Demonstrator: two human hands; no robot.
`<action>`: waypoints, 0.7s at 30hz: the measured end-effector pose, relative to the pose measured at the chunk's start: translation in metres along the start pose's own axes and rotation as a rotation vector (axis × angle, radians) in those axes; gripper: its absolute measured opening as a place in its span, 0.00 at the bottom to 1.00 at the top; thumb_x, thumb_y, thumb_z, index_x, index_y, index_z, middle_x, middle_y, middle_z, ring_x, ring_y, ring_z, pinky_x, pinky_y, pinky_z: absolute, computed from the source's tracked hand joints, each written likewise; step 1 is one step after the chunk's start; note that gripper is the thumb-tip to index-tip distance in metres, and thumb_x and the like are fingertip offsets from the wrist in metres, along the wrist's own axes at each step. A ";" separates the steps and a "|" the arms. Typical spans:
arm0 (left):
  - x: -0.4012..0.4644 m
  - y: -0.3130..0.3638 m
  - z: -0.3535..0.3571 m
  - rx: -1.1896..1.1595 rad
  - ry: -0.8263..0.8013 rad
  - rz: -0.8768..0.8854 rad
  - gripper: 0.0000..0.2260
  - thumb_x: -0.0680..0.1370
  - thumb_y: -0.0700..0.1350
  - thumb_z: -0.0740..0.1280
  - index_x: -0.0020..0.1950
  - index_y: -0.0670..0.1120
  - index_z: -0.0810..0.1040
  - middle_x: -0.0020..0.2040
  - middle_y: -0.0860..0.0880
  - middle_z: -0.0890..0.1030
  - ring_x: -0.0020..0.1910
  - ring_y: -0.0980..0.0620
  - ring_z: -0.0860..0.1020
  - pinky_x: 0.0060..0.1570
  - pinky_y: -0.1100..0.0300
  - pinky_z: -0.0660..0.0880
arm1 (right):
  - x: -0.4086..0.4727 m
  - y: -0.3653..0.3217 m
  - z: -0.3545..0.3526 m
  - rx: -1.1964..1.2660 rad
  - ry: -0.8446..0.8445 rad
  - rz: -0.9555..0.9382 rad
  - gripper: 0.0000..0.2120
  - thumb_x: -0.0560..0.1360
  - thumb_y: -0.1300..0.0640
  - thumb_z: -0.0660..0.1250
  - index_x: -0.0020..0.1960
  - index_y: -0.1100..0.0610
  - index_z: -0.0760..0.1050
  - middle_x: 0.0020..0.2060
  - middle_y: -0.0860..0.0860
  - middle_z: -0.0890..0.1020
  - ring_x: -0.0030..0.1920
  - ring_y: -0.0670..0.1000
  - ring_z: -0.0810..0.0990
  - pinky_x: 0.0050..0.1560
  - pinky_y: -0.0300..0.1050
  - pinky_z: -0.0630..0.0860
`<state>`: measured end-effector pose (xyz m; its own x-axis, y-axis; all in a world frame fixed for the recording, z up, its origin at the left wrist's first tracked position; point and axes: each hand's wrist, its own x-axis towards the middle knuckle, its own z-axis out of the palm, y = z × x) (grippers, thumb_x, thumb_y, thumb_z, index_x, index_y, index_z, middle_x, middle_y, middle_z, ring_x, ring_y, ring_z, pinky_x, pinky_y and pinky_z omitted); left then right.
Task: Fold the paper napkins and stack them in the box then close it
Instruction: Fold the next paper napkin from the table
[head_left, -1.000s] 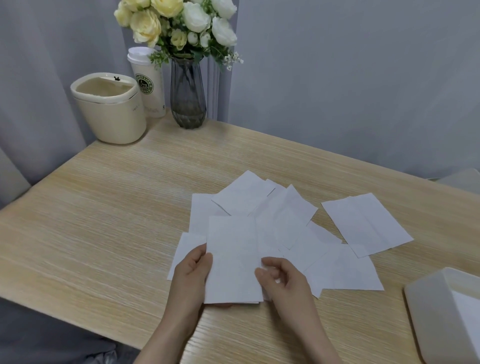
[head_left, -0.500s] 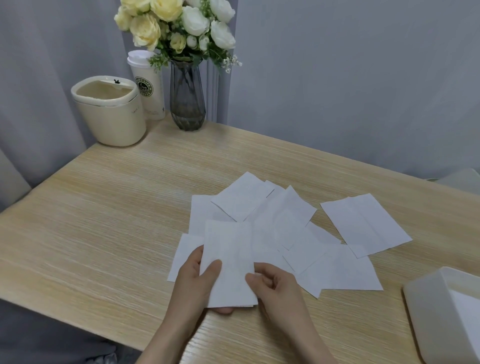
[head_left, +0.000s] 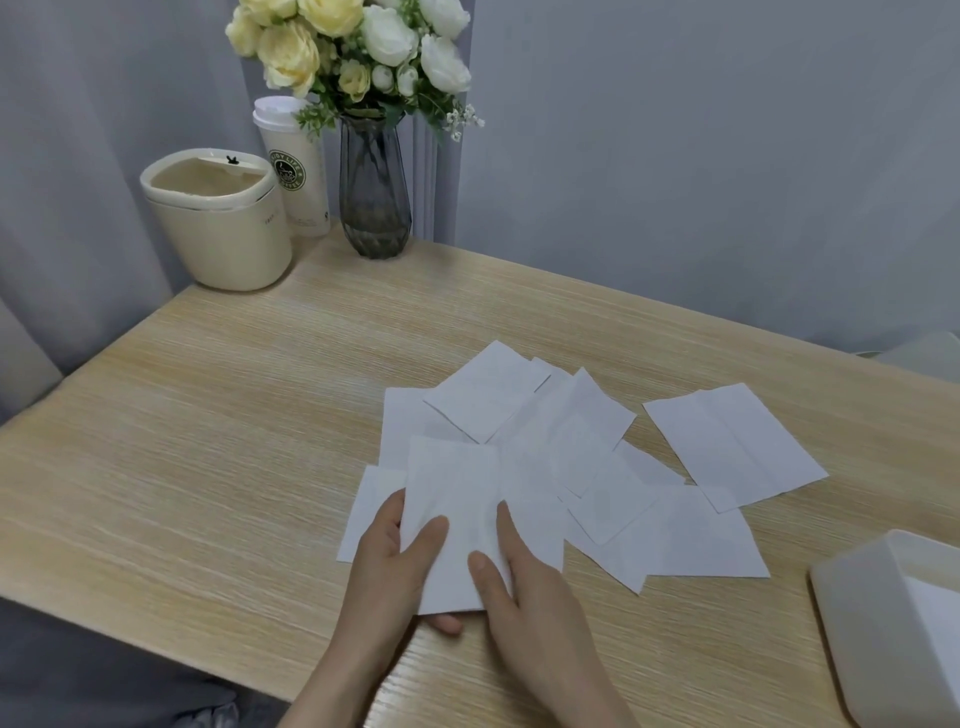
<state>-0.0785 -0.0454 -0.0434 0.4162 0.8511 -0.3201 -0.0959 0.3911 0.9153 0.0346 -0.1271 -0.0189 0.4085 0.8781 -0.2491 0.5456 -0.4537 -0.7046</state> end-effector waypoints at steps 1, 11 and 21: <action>0.000 0.000 0.000 -0.009 0.009 0.000 0.10 0.80 0.41 0.65 0.60 0.50 0.77 0.47 0.47 0.84 0.38 0.38 0.84 0.24 0.50 0.78 | 0.000 0.001 -0.001 0.009 0.022 0.002 0.28 0.80 0.43 0.53 0.77 0.42 0.49 0.64 0.40 0.74 0.61 0.42 0.73 0.52 0.38 0.68; 0.001 -0.001 0.001 -0.082 0.064 -0.029 0.09 0.80 0.38 0.65 0.58 0.47 0.78 0.51 0.45 0.83 0.42 0.40 0.84 0.28 0.45 0.80 | 0.017 0.041 -0.051 0.102 0.320 0.164 0.22 0.74 0.51 0.69 0.65 0.44 0.67 0.51 0.37 0.74 0.44 0.38 0.73 0.45 0.40 0.68; 0.001 -0.002 -0.001 -0.073 0.035 -0.014 0.09 0.80 0.37 0.65 0.57 0.47 0.79 0.48 0.45 0.84 0.40 0.39 0.84 0.29 0.43 0.79 | 0.019 0.063 -0.074 0.178 0.400 0.194 0.21 0.73 0.54 0.70 0.64 0.46 0.70 0.51 0.41 0.76 0.46 0.44 0.74 0.48 0.43 0.69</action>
<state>-0.0787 -0.0449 -0.0460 0.3863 0.8567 -0.3418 -0.1569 0.4262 0.8909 0.1308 -0.1498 -0.0191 0.7589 0.6367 -0.1367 0.3121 -0.5398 -0.7818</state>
